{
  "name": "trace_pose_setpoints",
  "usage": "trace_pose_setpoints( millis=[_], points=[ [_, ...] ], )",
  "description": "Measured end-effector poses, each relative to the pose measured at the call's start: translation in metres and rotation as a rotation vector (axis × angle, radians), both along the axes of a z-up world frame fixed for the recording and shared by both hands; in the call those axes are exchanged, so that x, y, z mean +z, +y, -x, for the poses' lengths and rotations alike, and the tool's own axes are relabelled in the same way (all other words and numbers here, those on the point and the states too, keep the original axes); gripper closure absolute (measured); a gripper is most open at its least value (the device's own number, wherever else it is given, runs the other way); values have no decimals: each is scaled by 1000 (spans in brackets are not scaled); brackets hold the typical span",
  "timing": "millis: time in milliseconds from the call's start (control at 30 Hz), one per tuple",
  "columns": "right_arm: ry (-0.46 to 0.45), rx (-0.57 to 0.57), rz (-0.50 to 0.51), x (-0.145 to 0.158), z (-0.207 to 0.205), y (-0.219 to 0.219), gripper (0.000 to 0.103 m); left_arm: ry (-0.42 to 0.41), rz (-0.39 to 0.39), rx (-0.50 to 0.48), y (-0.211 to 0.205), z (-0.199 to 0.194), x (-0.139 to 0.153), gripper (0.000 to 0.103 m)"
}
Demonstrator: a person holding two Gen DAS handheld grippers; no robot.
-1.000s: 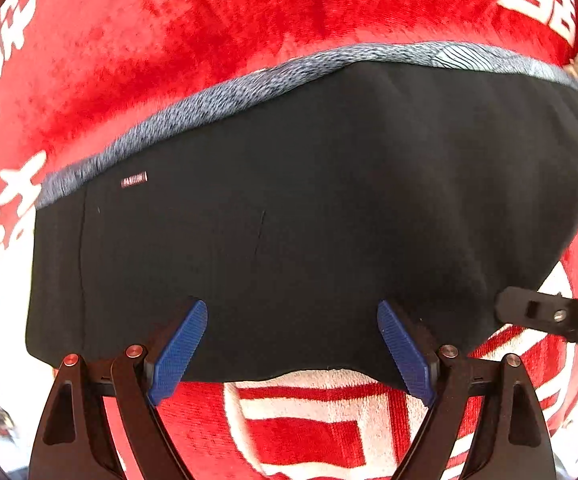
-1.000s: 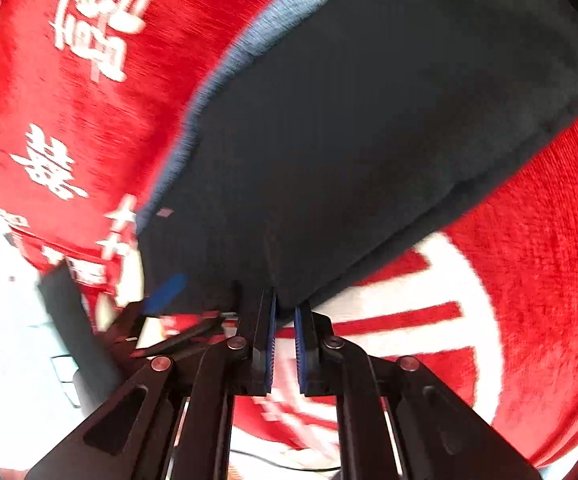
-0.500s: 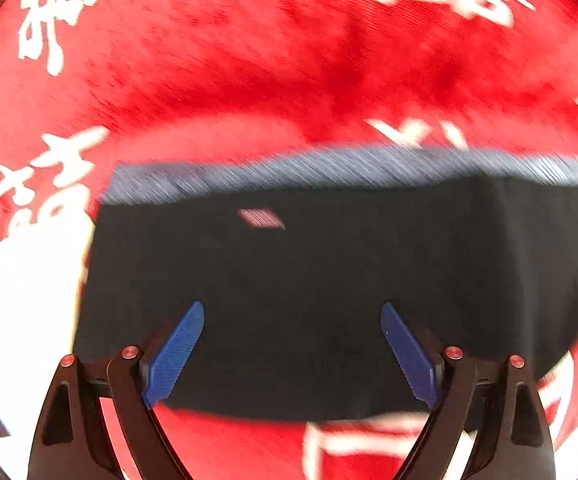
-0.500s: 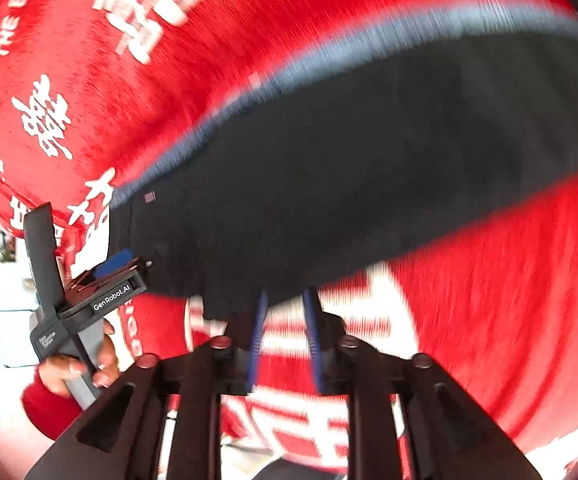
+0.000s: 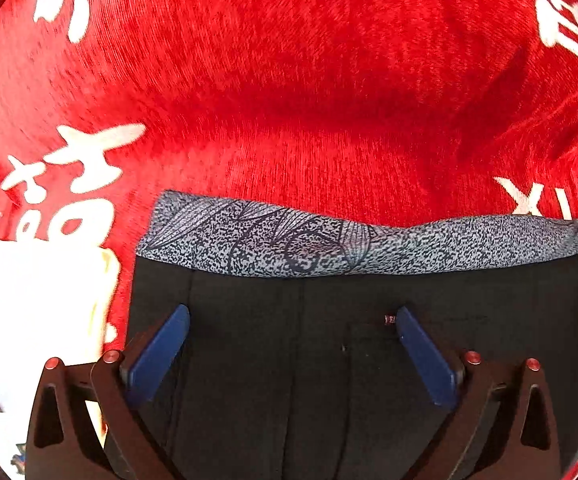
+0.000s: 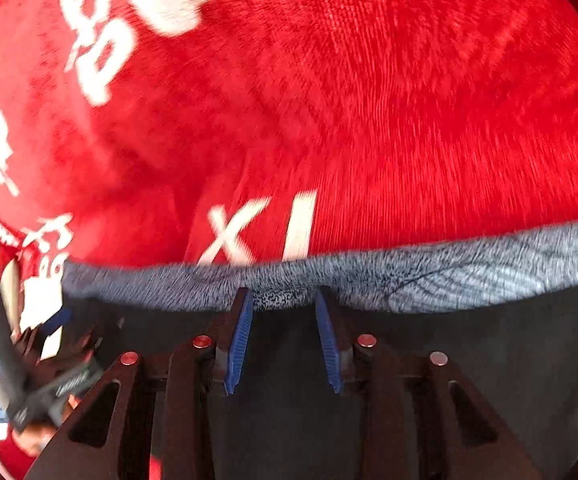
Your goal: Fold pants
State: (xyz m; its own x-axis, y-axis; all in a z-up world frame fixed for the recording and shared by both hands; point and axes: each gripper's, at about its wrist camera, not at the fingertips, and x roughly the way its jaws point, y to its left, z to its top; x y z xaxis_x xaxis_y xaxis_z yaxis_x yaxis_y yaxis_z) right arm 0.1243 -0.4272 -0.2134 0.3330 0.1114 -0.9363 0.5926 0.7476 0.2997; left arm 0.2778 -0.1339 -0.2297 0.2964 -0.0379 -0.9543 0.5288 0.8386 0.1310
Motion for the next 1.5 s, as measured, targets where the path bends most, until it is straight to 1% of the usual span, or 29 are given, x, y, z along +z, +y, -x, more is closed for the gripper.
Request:
trace_pose_setpoints(
  millis=[67, 133, 200, 267, 300, 367, 400, 433, 467, 533, 600, 633, 700, 767, 800, 867, 933, 967, 1000, 1033, 1067, 1100, 1200, 1267, 1400, 1500],
  points=[
    [22, -13, -15, 5, -3, -1, 67, 2, 4, -9, 2, -4, -1, 0],
    [15, 16, -21, 17, 4, 5, 67, -7, -3, -22, 3, -4, -1, 0],
    [9, 93, 4, 34, 20, 19, 67, -9, -9, -33, 5, -2, -1, 0],
    [21, 197, 47, 46, 47, 44, 67, -19, -10, -40, 4, 5, 1, 0],
    [41, 236, 63, 46, 60, 55, 66, -28, -11, -43, 4, 7, 1, 0],
    [136, 320, 61, 27, 90, 81, 66, -31, -20, -31, 2, 10, 2, 0],
    [121, 337, 102, 27, 105, 92, 66, -31, -33, -22, 2, 10, 2, 0],
    [96, 364, 155, 35, 117, 104, 66, -29, -52, -15, -2, 15, 5, 0],
    [104, 382, 160, 38, 122, 109, 66, -26, -63, -22, -7, 18, 10, 0],
    [80, 346, 138, 49, 132, 106, 66, -29, -46, -63, -18, 37, 23, 0],
    [65, 254, 80, 57, 145, 89, 66, -25, -16, -107, -35, 62, 36, 0],
    [61, 212, 77, 60, 149, 80, 65, -13, 0, -121, -45, 73, 40, 0],
    [65, 122, 135, 67, 166, 55, 62, 23, 44, -151, -66, 94, 47, 0],
    [77, 46, 203, 75, 176, 29, 54, 55, 82, -185, -90, 117, 50, 0],
    [89, 11, 226, 77, 182, 14, 52, 68, 99, -209, -104, 131, 51, 0],
    [115, -51, 255, 79, 188, -16, 51, 75, 106, -240, -127, 152, 48, 0],
    [140, -96, 286, 74, 190, -38, 49, 98, 102, -268, -140, 162, 35, 0],
    [165, -104, 296, 68, 193, -46, 47, 112, 83, -278, -146, 172, 28, 0],
    [212, -115, 294, 58, 198, -56, 46, 133, 54, -285, -148, 181, 18, 0],
    [229, -122, 277, 51, 203, -61, 44, 147, 41, -282, -147, 188, 11, 0],
    [203, -130, 259, 47, 210, -63, 43, 133, 67, -260, -145, 194, 13, 0],
    [170, -135, 266, 49, 213, -61, 43, 141, 89, -225, -140, 195, 13, 0],
    [169, -107, 290, 49, 215, -52, 38, 186, 103, -176, -136, 192, 11, 0],
    [167, -116, 282, 49, 220, -50, 34, 184, 93, -170, -136, 191, 10, 0],
    [142, -152, 230, 44, 223, -51, 32, 153, 66, -183, -146, 198, 13, 0],
    [145, -93, 225, 41, 223, -54, 24, 151, 60, -165, -149, 200, 14, 0]
  ],
)
